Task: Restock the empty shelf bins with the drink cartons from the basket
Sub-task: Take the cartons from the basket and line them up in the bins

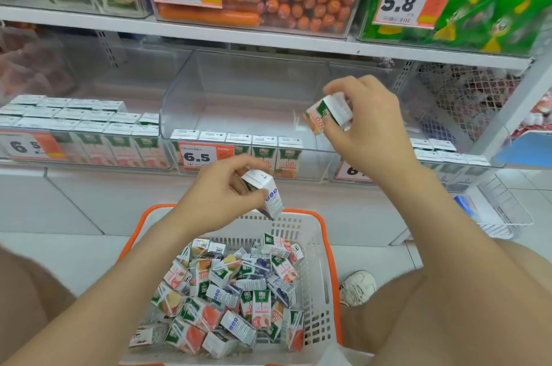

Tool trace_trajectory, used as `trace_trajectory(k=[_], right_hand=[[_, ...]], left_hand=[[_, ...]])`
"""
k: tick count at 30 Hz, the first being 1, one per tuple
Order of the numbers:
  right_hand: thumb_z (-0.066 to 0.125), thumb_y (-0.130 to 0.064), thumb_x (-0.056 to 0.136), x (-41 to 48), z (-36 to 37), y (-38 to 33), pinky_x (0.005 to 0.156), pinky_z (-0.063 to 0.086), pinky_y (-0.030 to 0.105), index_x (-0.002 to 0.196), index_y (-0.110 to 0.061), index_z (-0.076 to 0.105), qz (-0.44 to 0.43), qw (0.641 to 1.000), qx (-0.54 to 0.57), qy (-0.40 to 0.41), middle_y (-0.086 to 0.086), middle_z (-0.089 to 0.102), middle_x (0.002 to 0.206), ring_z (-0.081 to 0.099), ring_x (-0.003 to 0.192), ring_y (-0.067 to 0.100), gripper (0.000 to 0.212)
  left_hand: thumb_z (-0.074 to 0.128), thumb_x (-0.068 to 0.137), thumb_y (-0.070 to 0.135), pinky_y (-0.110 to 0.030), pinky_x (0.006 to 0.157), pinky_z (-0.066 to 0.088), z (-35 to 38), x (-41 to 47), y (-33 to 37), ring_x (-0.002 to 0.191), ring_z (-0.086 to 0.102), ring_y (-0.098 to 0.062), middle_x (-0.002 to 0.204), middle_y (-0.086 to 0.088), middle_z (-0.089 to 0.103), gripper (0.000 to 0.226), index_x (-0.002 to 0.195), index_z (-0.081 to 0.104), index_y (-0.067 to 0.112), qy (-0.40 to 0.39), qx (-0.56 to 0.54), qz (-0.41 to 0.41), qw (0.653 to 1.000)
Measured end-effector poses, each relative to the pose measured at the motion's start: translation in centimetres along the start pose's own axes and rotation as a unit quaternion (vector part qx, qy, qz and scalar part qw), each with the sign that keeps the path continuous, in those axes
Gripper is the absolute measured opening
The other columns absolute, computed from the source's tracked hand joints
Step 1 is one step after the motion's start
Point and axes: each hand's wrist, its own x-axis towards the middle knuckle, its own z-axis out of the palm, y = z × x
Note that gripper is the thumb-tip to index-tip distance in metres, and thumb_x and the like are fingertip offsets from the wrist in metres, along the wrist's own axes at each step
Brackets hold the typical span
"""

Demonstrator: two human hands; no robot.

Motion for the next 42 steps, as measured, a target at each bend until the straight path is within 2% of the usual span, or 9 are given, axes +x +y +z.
trace_trajectory(k=[8, 12, 15, 19, 24, 31, 35, 39, 42], right_hand=[[0.065, -0.003, 0.092, 2.8, 3.2, 0.9, 0.085, 0.045, 0.041, 0.137, -0.031, 0.061, -0.074, 0.935, -0.246, -0.244, 0.007, 0.069, 0.121, 0.061, 0.113, 0.036, 0.054], [0.053, 0.010, 0.087, 2.9, 4.4, 0.6, 0.077, 0.058, 0.046, 0.133, -0.016, 0.060, -0.064, 0.909, -0.249, -0.328, 0.016, 0.062, 0.114, 0.066, 0.096, 0.040, 0.053], [0.053, 0.000, 0.089, 3.0, 4.3, 0.4, 0.078, 0.055, 0.045, 0.135, -0.011, 0.058, -0.041, 0.907, -0.233, -0.348, 0.018, 0.060, 0.118, 0.063, 0.102, 0.040, 0.048], [0.059, -0.013, 0.085, 3.0, 1.5, 0.1, 0.099, 0.054, 0.042, 0.147, -0.022, 0.054, -0.008, 0.950, -0.056, -0.307, 0.005, 0.067, 0.130, 0.061, 0.122, 0.022, 0.063], [0.086, -0.043, 0.077, 1.4, -3.4, 0.1, 0.081, 0.059, 0.028, 0.145, -0.045, 0.049, -0.007, 0.956, 0.109, -0.274, -0.016, 0.070, 0.108, 0.068, 0.096, 0.000, 0.078], [0.090, -0.024, 0.074, 0.6, -8.1, 6.5, 0.075, 0.062, 0.041, 0.100, -0.029, 0.071, 0.109, 0.980, 0.120, -0.112, -0.007, 0.077, 0.082, 0.072, 0.069, 0.009, 0.032], [0.082, -0.023, 0.079, -0.5, -9.8, 12.3, 0.080, 0.060, 0.038, 0.113, -0.031, 0.070, 0.135, 0.989, 0.036, -0.039, -0.010, 0.076, 0.096, 0.069, 0.074, 0.011, 0.037], [0.077, -0.011, 0.081, -2.0, -11.0, 17.4, 0.085, 0.055, 0.031, 0.116, -0.029, 0.072, 0.123, 0.991, -0.044, -0.022, -0.006, 0.073, 0.106, 0.069, 0.090, 0.017, 0.040], [0.077, -0.005, 0.079, -2.4, -10.9, 21.3, 0.088, 0.050, 0.035, 0.111, -0.017, 0.072, 0.127, 0.985, -0.120, 0.009, 0.003, 0.072, 0.108, 0.064, 0.101, 0.027, 0.035]], left_hand=[[0.081, 0.081, 0.061, -0.030, 0.083, 0.054, -0.5, 1.1, 0.1, 0.087, 0.066, -0.006, 0.103, 0.012, 0.066, 0.042, 0.115, 0.069, 0.041, 0.078, 0.055, 0.009, 0.995], [0.084, 0.078, 0.058, -0.043, 0.080, 0.061, 0.1, 1.7, 0.1, 0.082, 0.075, -0.019, 0.097, 0.006, 0.072, 0.036, 0.106, 0.071, 0.039, 0.082, -0.016, -0.009, 0.996], [0.087, 0.079, 0.046, -0.051, 0.072, 0.065, 0.5, 2.3, 0.7, 0.081, 0.077, -0.027, 0.096, -0.006, 0.075, 0.032, 0.103, 0.073, 0.030, 0.093, -0.087, -0.015, 0.992], [0.086, 0.083, 0.038, -0.048, 0.072, 0.066, 0.8, 3.4, 2.9, 0.077, 0.079, -0.026, 0.092, -0.012, 0.076, 0.028, 0.103, 0.073, 0.024, 0.112, -0.112, -0.007, 0.987], [0.088, 0.070, 0.061, -0.055, 0.071, 0.065, 2.1, 5.6, 7.5, 0.073, 0.079, -0.027, 0.091, -0.005, 0.075, 0.043, 0.100, 0.075, 0.033, 0.115, -0.128, 0.007, 0.985], [0.062, 0.106, 0.027, -0.034, 0.078, 0.064, 7.4, 8.6, 13.2, 0.090, 0.077, -0.013, 0.099, 0.003, 0.079, 0.015, 0.114, 0.073, 0.022, 0.062, -0.147, 0.090, 0.983], [0.061, 0.101, 0.017, -0.009, 0.082, 0.047, 11.6, 10.0, 13.8, 0.098, 0.065, 0.002, 0.105, 0.017, 0.071, 0.019, 0.113, 0.072, 0.028, 0.061, 0.035, 0.169, 0.983], [0.058, 0.102, 0.022, -0.027, 0.105, 0.041, 15.3, 11.3, 13.5, 0.123, 0.054, -0.013, 0.127, 0.006, 0.061, 0.024, 0.124, 0.068, 0.026, -0.006, 0.182, 0.236, 0.955], [0.056, 0.101, 0.027, -0.038, 0.106, 0.040, 17.9, 12.7, 12.7, 0.123, 0.051, -0.025, 0.132, 0.002, 0.058, 0.029, 0.129, 0.066, 0.025, -0.041, 0.254, 0.261, 0.930]])
